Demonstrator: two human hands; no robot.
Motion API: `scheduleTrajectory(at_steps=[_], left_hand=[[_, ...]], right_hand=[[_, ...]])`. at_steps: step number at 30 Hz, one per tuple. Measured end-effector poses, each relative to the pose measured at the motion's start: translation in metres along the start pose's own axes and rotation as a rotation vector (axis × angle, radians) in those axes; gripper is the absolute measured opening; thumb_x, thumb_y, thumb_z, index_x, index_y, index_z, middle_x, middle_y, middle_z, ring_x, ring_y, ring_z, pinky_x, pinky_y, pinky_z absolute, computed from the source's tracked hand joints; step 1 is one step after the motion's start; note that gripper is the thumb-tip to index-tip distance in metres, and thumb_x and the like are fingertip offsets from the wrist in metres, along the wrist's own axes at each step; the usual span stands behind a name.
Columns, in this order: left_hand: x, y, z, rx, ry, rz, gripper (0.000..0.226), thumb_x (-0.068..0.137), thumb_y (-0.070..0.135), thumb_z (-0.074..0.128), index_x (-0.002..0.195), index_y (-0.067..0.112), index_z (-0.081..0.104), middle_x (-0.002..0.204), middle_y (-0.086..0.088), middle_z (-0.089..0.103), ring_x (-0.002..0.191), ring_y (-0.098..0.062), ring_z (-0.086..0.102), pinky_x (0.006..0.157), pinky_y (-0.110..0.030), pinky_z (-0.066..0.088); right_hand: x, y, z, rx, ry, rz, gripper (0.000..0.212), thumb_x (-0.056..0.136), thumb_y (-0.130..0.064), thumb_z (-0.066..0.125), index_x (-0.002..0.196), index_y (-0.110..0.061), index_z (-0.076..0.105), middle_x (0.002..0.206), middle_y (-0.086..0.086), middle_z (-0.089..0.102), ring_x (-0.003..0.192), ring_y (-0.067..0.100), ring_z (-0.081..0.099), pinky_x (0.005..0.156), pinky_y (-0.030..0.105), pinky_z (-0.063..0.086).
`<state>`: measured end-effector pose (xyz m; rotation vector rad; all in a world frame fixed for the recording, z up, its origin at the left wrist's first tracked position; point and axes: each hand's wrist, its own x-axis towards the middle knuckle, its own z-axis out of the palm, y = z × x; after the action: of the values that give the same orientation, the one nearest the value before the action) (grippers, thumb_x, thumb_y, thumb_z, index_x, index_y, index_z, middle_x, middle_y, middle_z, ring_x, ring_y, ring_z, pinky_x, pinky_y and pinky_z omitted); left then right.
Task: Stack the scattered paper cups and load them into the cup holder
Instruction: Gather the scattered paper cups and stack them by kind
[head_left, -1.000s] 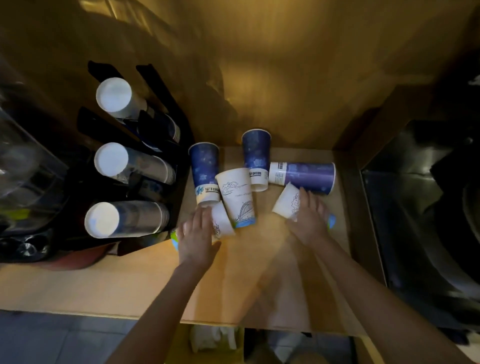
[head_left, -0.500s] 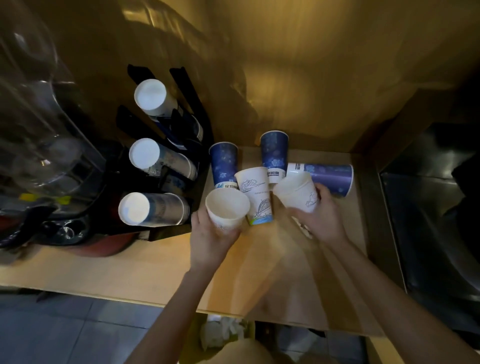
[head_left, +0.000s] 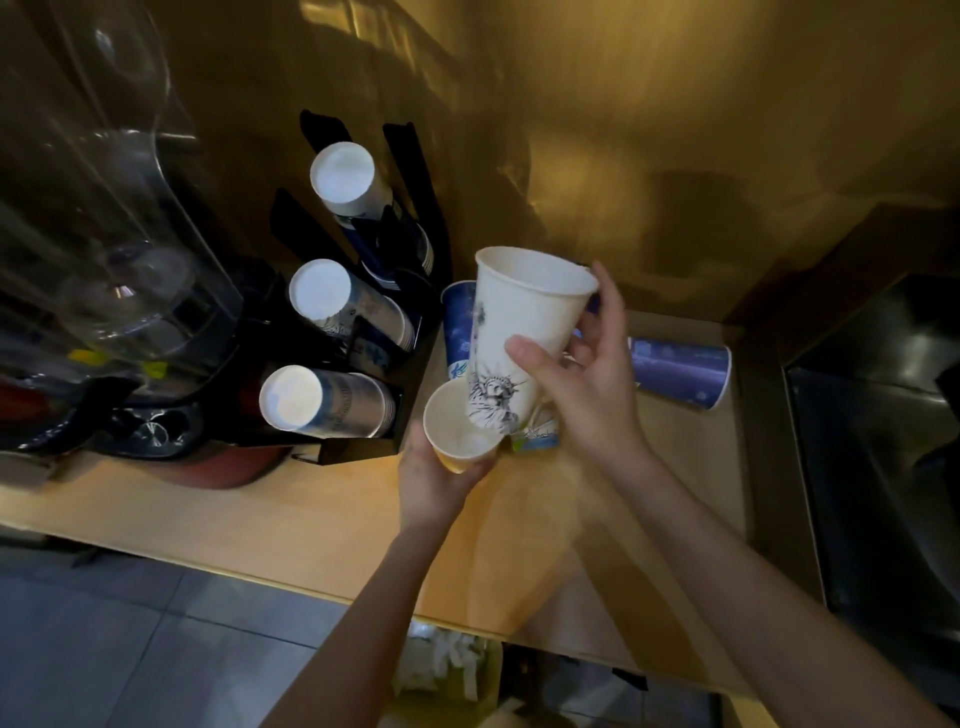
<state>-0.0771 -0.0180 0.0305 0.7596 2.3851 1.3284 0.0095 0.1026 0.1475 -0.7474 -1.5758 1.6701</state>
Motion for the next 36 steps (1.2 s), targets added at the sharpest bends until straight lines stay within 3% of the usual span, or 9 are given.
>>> scheduleTrajectory(at_steps=[3,7,11,16,19,23,26,31,36], left_hand=[[0.000,-0.002,-0.002,-0.016,-0.008,0.014,0.081,0.054,0.028,0.083,0.123,0.013,0.044,0.111,-0.005,0.059,0.099,-0.018,0.057,0.064,-0.006,0.034],[0.000,-0.003,-0.001,-0.011,-0.013,0.021,0.081,0.055,0.030,0.084,0.123,0.015,0.042,0.111,-0.001,0.057,0.095,-0.012,0.054,0.066,-0.003,0.038],[0.000,-0.003,0.001,-0.011,0.009,-0.002,0.085,0.059,0.019,0.084,0.129,0.010,0.037,0.122,-0.012,0.058,0.108,-0.025,0.057,0.080,-0.021,0.040],[-0.001,-0.002,0.001,0.012,0.011,-0.009,0.082,0.060,0.019,0.084,0.126,0.004,0.039,0.121,-0.017,0.056,0.110,-0.029,0.055,0.079,-0.021,0.038],[-0.001,-0.001,0.001,0.007,0.006,-0.034,0.079,0.058,0.021,0.085,0.122,0.006,0.041,0.118,-0.015,0.057,0.106,-0.028,0.056,0.077,-0.024,0.039],[0.000,-0.001,0.001,0.001,0.010,-0.048,0.083,0.055,0.023,0.086,0.123,0.009,0.041,0.120,-0.012,0.055,0.109,-0.026,0.053,0.082,-0.026,0.041],[0.000,0.000,0.002,0.002,0.013,-0.056,0.083,0.056,0.023,0.086,0.124,0.009,0.040,0.122,-0.012,0.055,0.112,-0.025,0.052,0.084,-0.027,0.041],[0.000,0.000,0.001,0.001,0.009,-0.072,0.083,0.057,0.023,0.086,0.124,0.010,0.040,0.124,-0.011,0.055,0.112,-0.024,0.052,0.082,-0.025,0.039],[0.000,0.001,0.002,0.004,0.012,-0.073,0.083,0.056,0.021,0.086,0.124,0.010,0.040,0.123,-0.011,0.055,0.112,-0.024,0.051,0.083,-0.026,0.038]], right_hand=[[-0.008,0.013,0.013,-0.085,-0.110,-0.083,0.093,0.068,-0.013,0.078,0.137,-0.039,0.022,0.135,-0.014,0.041,0.123,0.013,0.050,0.095,0.033,0.052],[-0.016,0.041,0.018,-0.343,-0.198,-0.172,0.087,0.068,-0.028,0.079,0.137,-0.033,0.027,0.136,-0.022,0.038,0.131,0.006,0.039,0.103,0.041,0.046],[-0.022,0.063,0.011,-0.535,-0.296,-0.082,0.086,0.072,-0.033,0.075,0.139,-0.035,0.021,0.134,-0.018,0.036,0.123,-0.009,0.030,0.106,0.029,0.038],[-0.021,0.083,-0.005,-0.814,-0.402,-0.108,0.083,0.074,-0.052,0.059,0.143,-0.020,0.023,0.150,0.000,0.031,0.138,0.010,0.020,0.116,0.035,0.023],[-0.016,0.080,-0.010,-0.817,-0.450,-0.076,0.075,0.078,-0.053,0.052,0.140,-0.018,0.032,0.147,0.002,0.036,0.136,0.013,0.023,0.112,0.026,0.018],[0.010,0.071,-0.010,-0.743,-0.121,0.008,0.038,0.089,-0.037,0.047,0.105,-0.007,0.064,0.113,0.013,0.063,0.106,0.026,0.055,0.085,0.029,0.039],[0.032,0.081,-0.010,-0.796,0.185,0.170,0.041,0.086,-0.039,0.054,0.112,-0.008,0.055,0.115,0.015,0.062,0.104,0.031,0.058,0.083,0.040,0.050],[0.037,0.111,-0.007,-0.887,0.082,0.528,0.083,0.066,-0.050,0.072,0.126,-0.005,0.038,0.126,0.017,0.054,0.114,0.037,0.052,0.087,0.044,0.047],[0.028,0.122,-0.010,-0.772,0.044,0.539,0.070,0.065,-0.045,0.075,0.117,-0.009,0.045,0.117,0.016,0.062,0.103,0.035,0.060,0.083,0.043,0.051]])
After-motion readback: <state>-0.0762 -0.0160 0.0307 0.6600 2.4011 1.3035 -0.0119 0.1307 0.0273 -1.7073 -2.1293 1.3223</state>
